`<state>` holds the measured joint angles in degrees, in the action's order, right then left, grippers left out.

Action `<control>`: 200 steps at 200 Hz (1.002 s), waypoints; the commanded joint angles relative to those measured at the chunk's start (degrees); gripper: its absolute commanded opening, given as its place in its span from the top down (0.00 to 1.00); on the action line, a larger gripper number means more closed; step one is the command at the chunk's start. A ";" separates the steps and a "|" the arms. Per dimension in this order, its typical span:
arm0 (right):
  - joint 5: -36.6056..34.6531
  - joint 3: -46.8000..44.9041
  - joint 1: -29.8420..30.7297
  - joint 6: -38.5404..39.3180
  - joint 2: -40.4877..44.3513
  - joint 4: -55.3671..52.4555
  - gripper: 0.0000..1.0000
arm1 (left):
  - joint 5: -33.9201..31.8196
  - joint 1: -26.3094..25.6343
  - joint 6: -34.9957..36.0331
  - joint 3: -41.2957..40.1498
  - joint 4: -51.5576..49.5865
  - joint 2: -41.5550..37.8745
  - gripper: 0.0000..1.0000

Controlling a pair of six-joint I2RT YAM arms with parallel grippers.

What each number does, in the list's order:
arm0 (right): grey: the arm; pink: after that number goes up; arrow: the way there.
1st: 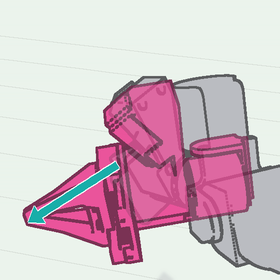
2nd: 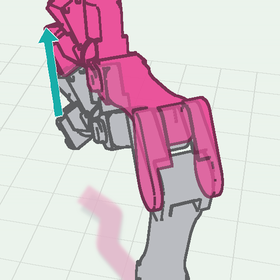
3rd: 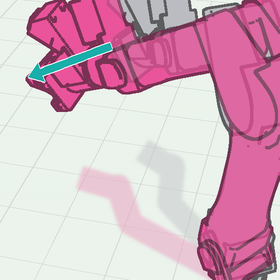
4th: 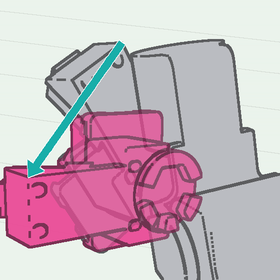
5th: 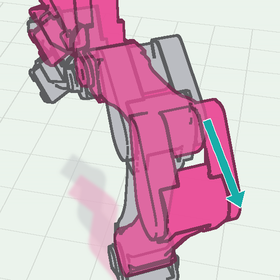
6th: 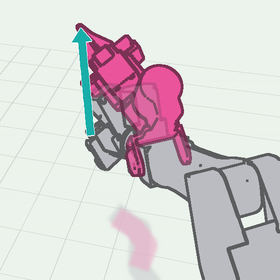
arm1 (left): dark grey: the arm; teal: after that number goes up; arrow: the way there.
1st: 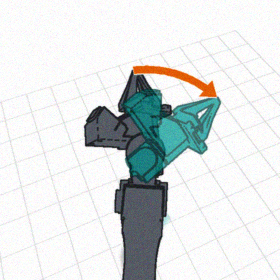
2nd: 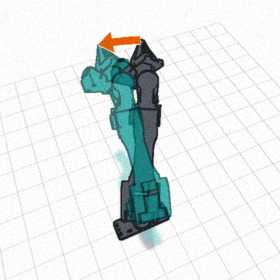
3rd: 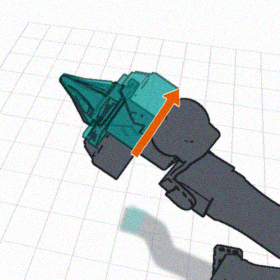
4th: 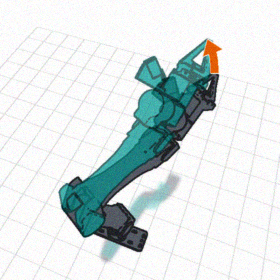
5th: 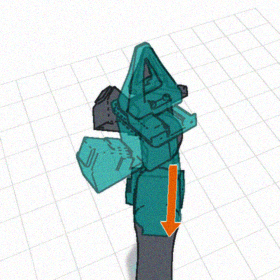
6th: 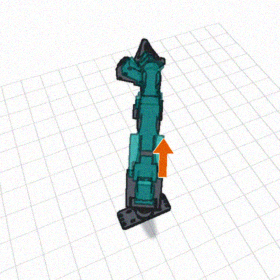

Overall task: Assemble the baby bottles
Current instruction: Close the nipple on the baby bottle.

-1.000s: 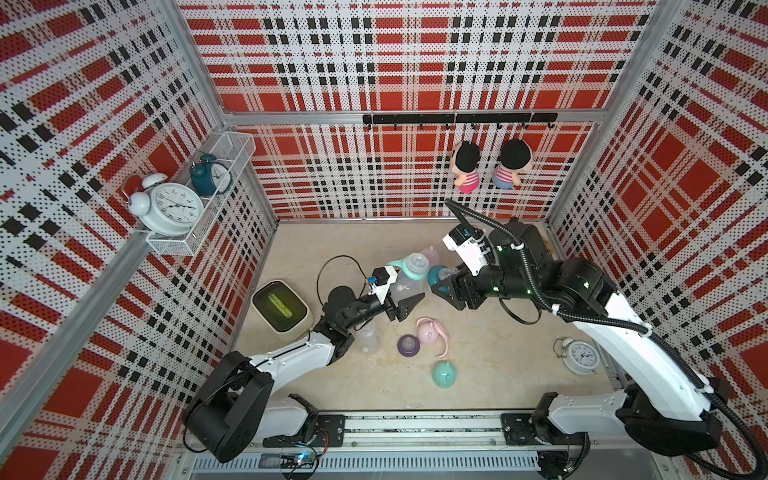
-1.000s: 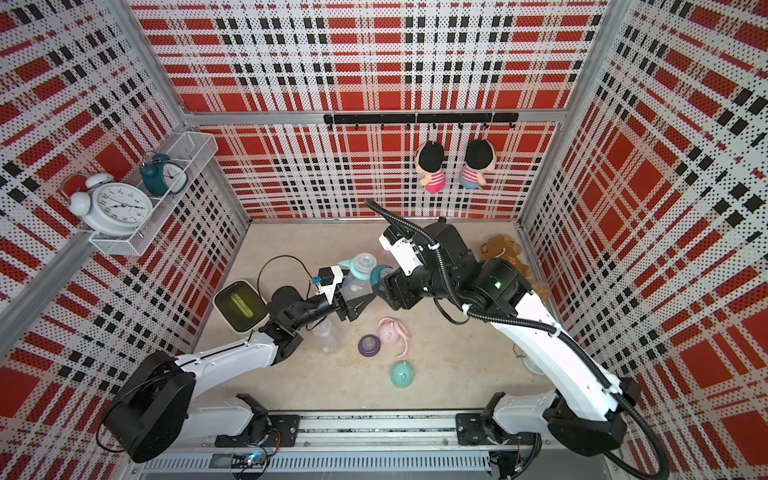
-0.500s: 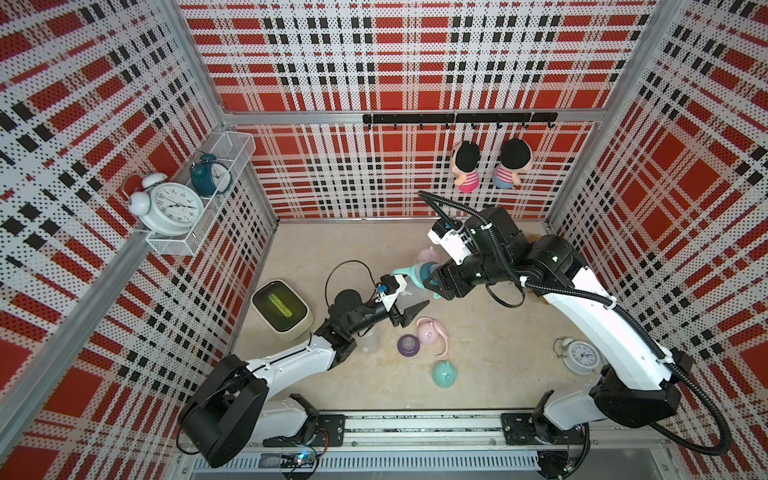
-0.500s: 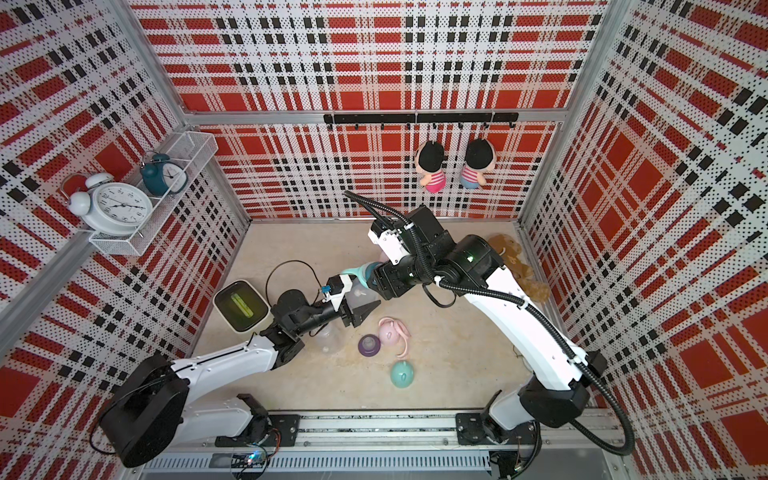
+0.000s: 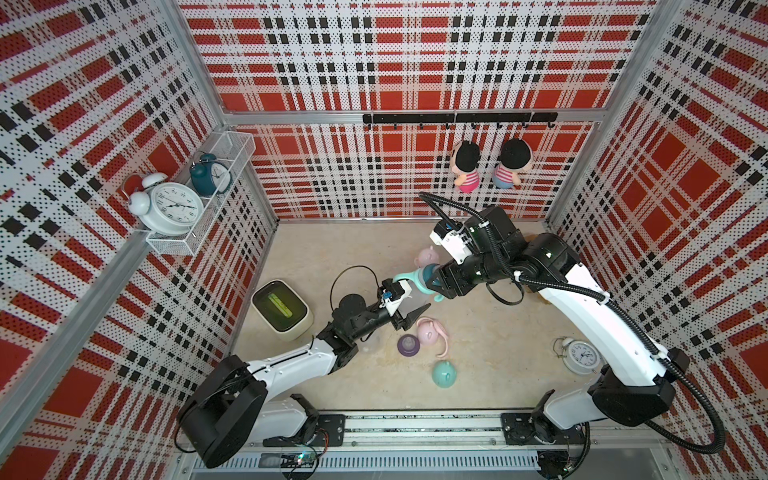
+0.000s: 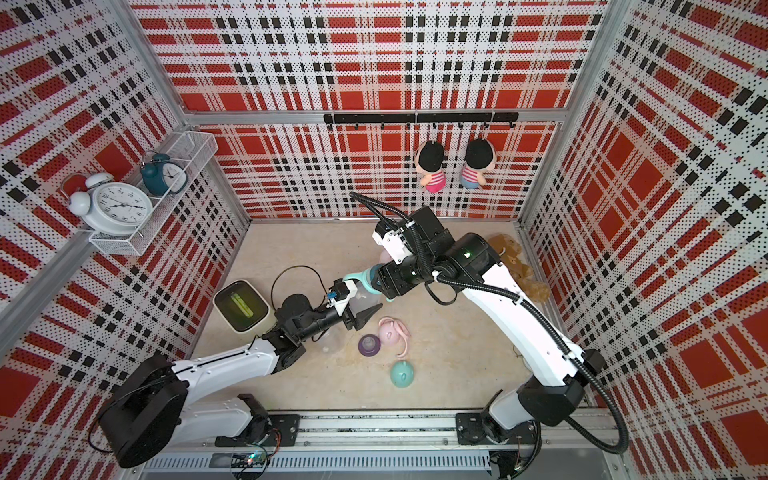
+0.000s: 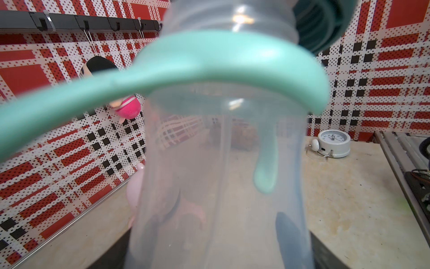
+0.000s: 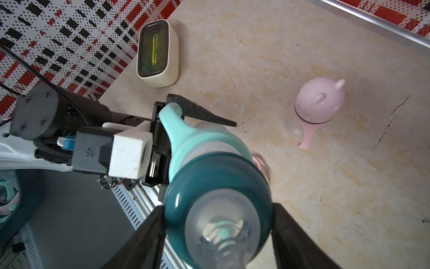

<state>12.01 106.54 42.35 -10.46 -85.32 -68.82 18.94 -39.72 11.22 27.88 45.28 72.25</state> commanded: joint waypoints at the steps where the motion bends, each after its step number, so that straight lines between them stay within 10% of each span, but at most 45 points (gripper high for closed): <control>1: 1.92 -0.57 -0.25 1.23 -0.43 1.07 0.39 | -1.23 -0.71 1.39 -0.02 1.83 -1.12 1.00; 200: 3.50 -2.49 -1.21 2.31 -1.89 0.65 0.38 | -4.01 -1.94 2.62 0.20 2.47 -0.59 1.00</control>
<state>13.76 105.49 41.47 -9.19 -87.11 -67.42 15.16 -41.32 13.56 27.29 44.93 72.25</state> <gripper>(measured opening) 0.686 0.813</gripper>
